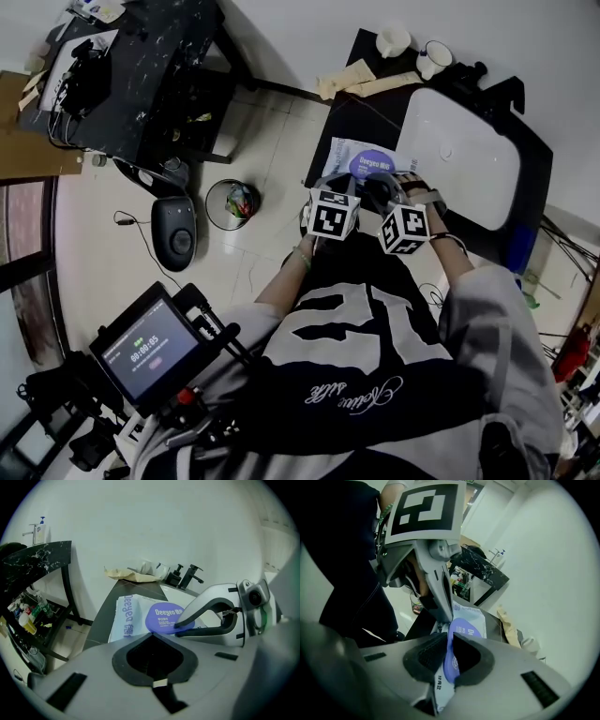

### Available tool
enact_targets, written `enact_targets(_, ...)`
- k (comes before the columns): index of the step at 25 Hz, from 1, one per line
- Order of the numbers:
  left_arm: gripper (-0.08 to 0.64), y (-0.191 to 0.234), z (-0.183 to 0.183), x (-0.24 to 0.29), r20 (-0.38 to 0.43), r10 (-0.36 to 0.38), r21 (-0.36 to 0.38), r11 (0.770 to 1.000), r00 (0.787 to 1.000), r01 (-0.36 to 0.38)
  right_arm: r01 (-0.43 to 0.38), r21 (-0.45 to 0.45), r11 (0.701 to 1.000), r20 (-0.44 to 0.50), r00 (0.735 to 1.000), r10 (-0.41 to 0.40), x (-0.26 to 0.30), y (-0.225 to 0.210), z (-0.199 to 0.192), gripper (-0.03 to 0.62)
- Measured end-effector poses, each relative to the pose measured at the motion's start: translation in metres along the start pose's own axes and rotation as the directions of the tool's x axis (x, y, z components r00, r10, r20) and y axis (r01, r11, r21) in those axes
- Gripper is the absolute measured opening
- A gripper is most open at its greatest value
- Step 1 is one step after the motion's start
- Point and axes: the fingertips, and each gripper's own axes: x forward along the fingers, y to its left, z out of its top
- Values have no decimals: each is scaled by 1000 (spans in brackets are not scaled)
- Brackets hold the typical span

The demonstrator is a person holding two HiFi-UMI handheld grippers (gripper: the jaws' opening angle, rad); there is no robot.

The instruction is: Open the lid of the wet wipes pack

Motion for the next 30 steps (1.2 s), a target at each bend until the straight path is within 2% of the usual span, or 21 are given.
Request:
enact_targets(5, -2, 0, -2, 2, -19, 0, 17, 1000, 1000, 0, 26, 172, 985, 13, 1000, -28, 1, -5, -1, 38)
enact_targets(9, -2, -1, 1, 6, -21, 0, 50, 999, 1000, 1, 12, 260, 966, 70, 997, -32, -3, -15, 0, 38)
enact_targets(15, -2, -10, 1, 7, -33, 9, 105, 994, 999, -5, -14, 288, 958, 105, 994, -17, -9, -21, -3, 40)
enact_targets(21, -2, -6, -3, 6, -47, -6, 93, 996, 999, 10, -32, 266, 964, 142, 990, -7, -5, -21, 2, 40)
enact_targets(23, -2, -5, -3, 5, -50, 0, 99, 995, 999, 5, -23, 279, 960, 190, 981, -32, -11, -28, 10, 40)
enact_targets(26, -2, -7, -2, 5, -49, 4, 107, 994, 999, 1, 35, 308, 951, 250, 961, -116, -29, -55, 23, 38)
enact_targets(30, -2, -6, -3, 4, -47, -1, 100, 995, 999, 5, 112, 376, 920, 242, 947, -214, -33, -105, 24, 31)
